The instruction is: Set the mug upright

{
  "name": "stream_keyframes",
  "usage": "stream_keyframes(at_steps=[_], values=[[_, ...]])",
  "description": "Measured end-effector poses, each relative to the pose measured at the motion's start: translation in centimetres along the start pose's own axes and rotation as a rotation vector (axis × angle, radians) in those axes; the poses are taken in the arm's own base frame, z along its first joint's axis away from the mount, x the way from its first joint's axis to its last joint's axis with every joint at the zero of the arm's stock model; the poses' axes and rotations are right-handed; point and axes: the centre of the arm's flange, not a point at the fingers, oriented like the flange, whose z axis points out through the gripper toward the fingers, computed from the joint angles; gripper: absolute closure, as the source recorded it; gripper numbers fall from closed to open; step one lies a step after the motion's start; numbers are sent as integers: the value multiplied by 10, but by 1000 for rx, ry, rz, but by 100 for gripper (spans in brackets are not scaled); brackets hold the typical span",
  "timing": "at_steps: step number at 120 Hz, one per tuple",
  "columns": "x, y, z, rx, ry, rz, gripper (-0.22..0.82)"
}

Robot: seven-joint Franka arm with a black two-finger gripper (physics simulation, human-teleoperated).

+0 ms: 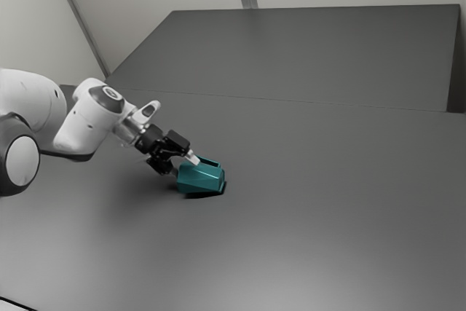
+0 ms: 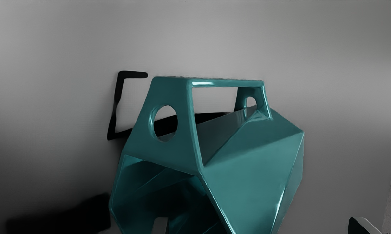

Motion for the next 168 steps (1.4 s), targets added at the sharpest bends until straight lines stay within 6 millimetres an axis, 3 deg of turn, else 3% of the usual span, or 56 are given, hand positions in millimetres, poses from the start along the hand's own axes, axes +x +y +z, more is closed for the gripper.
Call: stream_keyframes(at_steps=[23,51,72,84,118,130,148,168], values=[[11,0,14,-57,11,53,3],[12,7,15,-90,23,115,52],[12,13,14,-97,23,153,65],[12,28,13,-103,22,188,72],[9,71,1,-77,10,285,76],[13,96,-12,17,-14,364,76],[28,136,-12,220,-81,498,77],[36,138,-10,440,-130,560,77]])
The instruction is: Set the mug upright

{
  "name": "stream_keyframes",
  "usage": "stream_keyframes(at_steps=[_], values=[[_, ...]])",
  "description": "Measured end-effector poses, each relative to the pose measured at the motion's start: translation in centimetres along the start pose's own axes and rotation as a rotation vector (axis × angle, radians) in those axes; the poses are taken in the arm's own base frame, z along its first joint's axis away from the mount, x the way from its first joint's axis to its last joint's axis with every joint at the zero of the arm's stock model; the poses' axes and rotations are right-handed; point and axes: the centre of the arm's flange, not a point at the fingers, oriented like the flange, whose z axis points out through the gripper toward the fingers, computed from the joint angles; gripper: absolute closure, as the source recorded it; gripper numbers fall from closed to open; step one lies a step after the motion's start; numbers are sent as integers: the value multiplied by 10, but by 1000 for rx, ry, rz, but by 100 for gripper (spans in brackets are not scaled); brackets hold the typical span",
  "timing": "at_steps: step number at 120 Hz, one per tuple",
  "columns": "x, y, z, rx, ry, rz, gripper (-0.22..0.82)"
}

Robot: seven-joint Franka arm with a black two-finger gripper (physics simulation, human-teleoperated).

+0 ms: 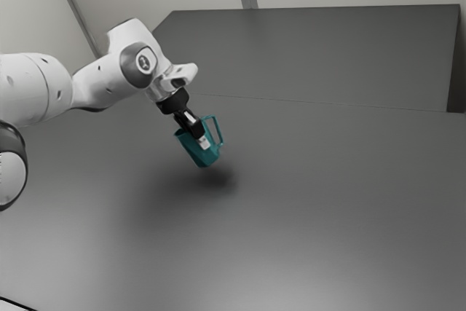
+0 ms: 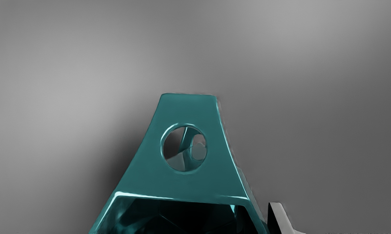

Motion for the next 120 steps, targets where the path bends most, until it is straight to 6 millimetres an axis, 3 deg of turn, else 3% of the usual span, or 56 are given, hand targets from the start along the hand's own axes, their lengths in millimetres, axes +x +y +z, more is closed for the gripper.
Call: stream_keyframes(at_steps=[43,104,120], values=[[26,-10,40,291,-39,99,77],[27,-30,62,341,-16,35,77],[28,-29,61,339,-12,33,47]])
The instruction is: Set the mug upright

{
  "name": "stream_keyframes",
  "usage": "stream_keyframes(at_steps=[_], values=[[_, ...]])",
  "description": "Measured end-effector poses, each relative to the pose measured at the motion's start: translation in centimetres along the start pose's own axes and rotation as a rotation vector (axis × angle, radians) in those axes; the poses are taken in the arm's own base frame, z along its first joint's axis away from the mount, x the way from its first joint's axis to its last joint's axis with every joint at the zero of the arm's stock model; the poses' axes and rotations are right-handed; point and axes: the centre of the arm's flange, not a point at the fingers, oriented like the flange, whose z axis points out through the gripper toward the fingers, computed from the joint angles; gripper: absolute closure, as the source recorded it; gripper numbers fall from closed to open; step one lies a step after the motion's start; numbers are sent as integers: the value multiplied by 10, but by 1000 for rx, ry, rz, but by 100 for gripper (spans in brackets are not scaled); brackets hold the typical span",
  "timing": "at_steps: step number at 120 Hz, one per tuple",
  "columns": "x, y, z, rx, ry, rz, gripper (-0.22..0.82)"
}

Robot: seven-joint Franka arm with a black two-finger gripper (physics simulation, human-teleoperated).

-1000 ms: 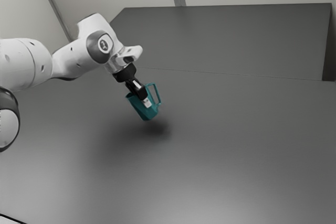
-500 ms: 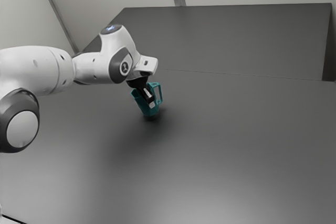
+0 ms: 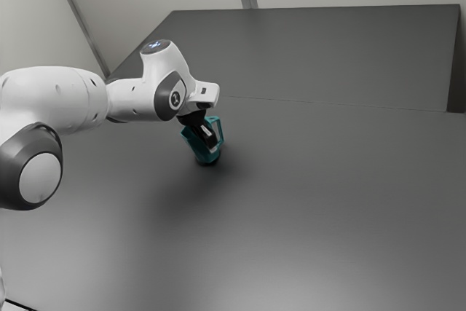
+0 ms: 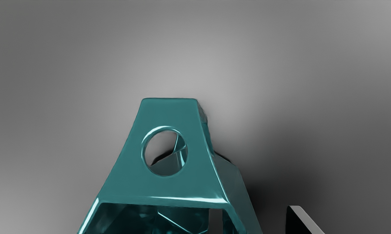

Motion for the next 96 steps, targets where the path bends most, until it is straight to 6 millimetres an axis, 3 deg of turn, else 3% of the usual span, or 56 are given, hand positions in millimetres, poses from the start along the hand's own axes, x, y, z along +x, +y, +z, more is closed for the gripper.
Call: stream_keyframes(at_steps=[20,48,72,86,96], values=[[3,3,-8,4,7,12,22],[7,9,-42,11,48,22,7],[-1,7,-93,12,35,5,3],[5,2,-142,49,-3,1,2],[-4,2,-181,62,-22,-21,1]])
